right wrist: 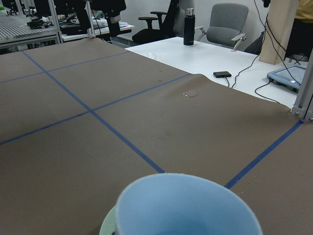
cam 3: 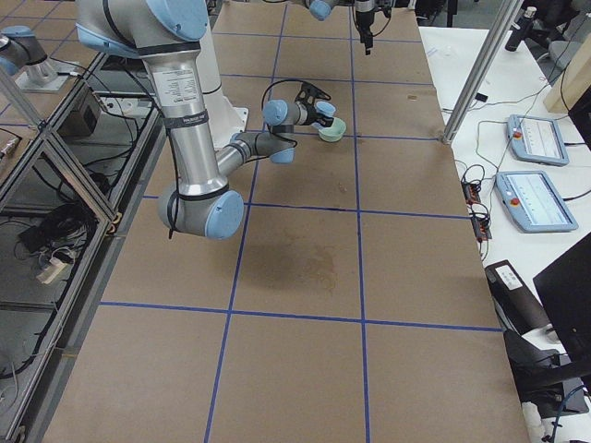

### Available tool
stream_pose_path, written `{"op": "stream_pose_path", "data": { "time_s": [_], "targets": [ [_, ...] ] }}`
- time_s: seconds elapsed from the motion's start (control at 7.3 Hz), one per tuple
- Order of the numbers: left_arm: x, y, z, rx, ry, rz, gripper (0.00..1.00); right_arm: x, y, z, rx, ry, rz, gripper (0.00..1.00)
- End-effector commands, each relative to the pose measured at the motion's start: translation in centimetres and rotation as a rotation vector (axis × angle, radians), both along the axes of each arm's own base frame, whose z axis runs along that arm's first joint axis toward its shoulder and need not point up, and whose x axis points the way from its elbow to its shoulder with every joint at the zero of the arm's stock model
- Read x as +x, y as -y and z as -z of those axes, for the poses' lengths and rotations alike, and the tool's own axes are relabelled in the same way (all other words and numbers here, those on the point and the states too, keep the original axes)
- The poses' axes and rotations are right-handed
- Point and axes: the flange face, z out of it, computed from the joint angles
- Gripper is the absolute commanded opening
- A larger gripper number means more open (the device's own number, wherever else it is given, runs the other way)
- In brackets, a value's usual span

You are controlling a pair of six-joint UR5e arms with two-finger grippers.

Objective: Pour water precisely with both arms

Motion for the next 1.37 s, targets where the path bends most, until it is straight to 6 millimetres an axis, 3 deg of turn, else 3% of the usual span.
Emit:
{"op": "stream_pose_path", "data": {
  "time_s": [0.0, 0.41, 0.55, 0.82, 0.96, 1.23],
  "targets": [
    [-0.7, 0.5, -0.5, 0.01, 0.012, -0.007, 1.0, -1.2, 1.0, -0.3, -0.049, -0.113, 0.071, 0.0],
    [-1.1, 0.9, -1.4, 0.009, 0.026, -0.013, 1.0, -3.8, 2.2, 2.7, -0.05, -0.27, 0.11, 0.0],
    [-1.3, 0.6, -3.0, 0.005, 0.034, -0.025, 1.0, -4.2, 2.1, 2.4, -0.06, -0.306, 0.13, 0.0],
    [-1.8, 0.6, -4.1, -0.003, 0.043, -0.025, 1.0, -5.3, 2.6, 3.3, -0.077, -0.413, 0.181, 0.0],
    [-1.8, 0.5, -4.2, -0.004, 0.044, -0.025, 1.0, -4.9, 3.6, 3.6, -0.085, -0.448, 0.195, 0.0],
    [-2.0, 0.3, -4.6, -0.007, 0.046, -0.025, 1.0, -5.2, 5.2, 6.8, -0.102, -0.504, 0.197, 0.0]
  ]
}}
